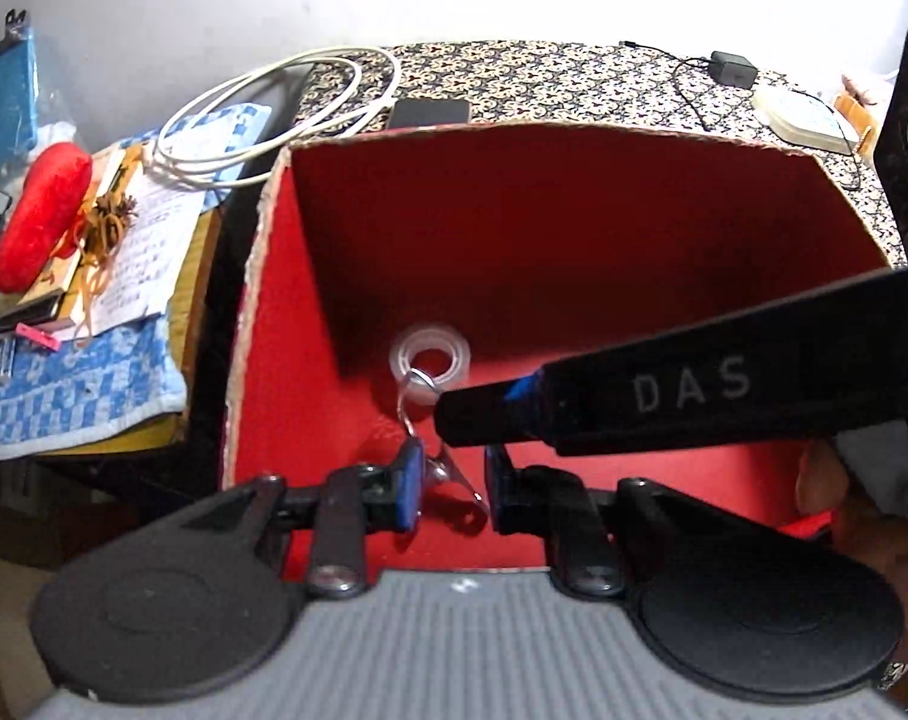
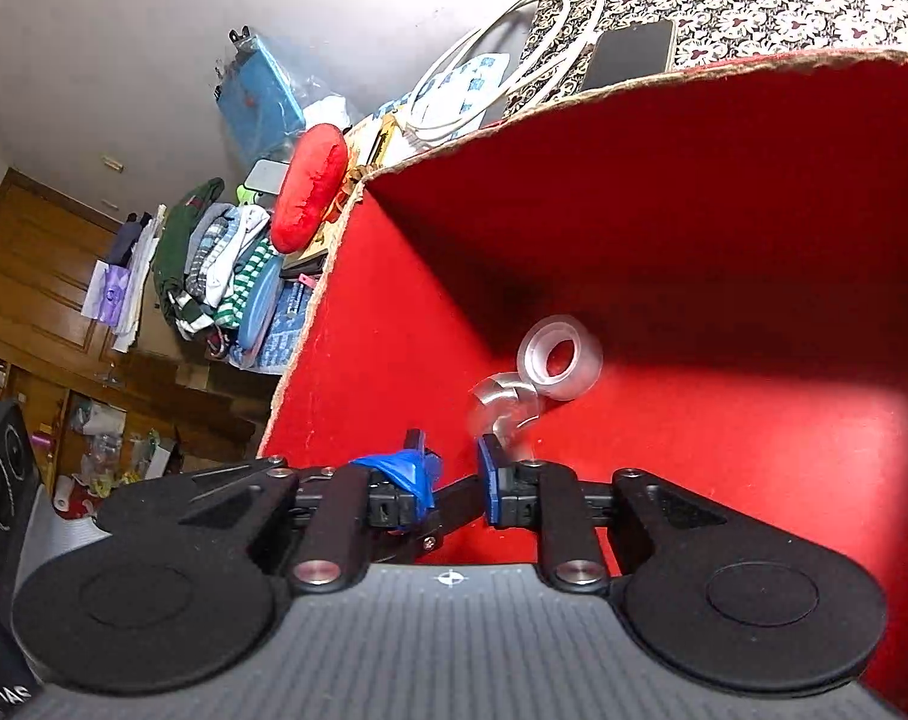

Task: Organize rigid objects
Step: 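Carry the metal clip into the red box and open the right gripper, then withdraw the right gripper from the box toward the pine cone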

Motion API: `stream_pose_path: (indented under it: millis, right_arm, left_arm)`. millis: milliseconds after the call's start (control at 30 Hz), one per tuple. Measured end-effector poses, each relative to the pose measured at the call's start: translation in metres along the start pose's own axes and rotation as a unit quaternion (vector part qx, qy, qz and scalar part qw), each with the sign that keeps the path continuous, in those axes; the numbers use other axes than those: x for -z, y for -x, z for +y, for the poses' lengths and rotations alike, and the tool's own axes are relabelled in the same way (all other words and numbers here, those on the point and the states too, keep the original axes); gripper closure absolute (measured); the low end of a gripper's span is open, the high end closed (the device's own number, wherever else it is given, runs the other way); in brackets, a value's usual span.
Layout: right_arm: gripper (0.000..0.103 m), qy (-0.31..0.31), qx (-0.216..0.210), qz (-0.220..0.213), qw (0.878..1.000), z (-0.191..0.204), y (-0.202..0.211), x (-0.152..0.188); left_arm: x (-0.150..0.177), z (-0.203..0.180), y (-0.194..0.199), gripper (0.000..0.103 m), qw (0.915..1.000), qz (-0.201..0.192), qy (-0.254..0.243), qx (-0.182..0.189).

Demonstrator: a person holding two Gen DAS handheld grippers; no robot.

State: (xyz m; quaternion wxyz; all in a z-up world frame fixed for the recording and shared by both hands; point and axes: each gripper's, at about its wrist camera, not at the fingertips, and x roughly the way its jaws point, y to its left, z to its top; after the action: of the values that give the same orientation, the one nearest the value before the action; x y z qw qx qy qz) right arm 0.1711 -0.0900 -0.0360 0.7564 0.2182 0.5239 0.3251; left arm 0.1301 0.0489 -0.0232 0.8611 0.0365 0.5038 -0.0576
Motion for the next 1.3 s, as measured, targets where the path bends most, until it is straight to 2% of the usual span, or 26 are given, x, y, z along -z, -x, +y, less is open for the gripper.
stream_pose_path:
  millis: [67,233,367,533,1000,1300]
  right_arm:
    - [0.100,-0.001,-0.003,-0.004,1.000,-0.002,0.001,0.000]
    - [0.100,0.024,0.013,-0.036,0.999,0.005,0.015,0.003]
    - [0.100,0.043,0.031,-0.065,0.997,0.012,0.031,0.009]
    - [0.099,0.051,0.043,-0.096,0.993,0.015,0.051,0.017]
    - [0.097,0.074,0.075,-0.160,0.982,0.031,0.093,0.046]
    - [0.096,0.083,0.094,-0.185,0.975,0.035,0.116,0.067]
  left_arm:
    - [0.000,-0.002,0.002,0.080,1.0000,-0.002,-0.001,-0.007]
    - [0.000,-0.008,0.012,0.072,0.9994,-0.020,-0.002,-0.029]
    - [0.001,-0.013,0.023,0.054,0.9982,-0.039,0.000,-0.046]
    - [0.003,-0.018,0.040,0.047,0.9961,-0.061,0.003,-0.064]
    - [0.020,-0.038,0.078,0.037,0.9889,-0.097,0.013,-0.112]
    - [0.031,-0.051,0.094,0.030,0.9853,-0.115,0.029,-0.123]
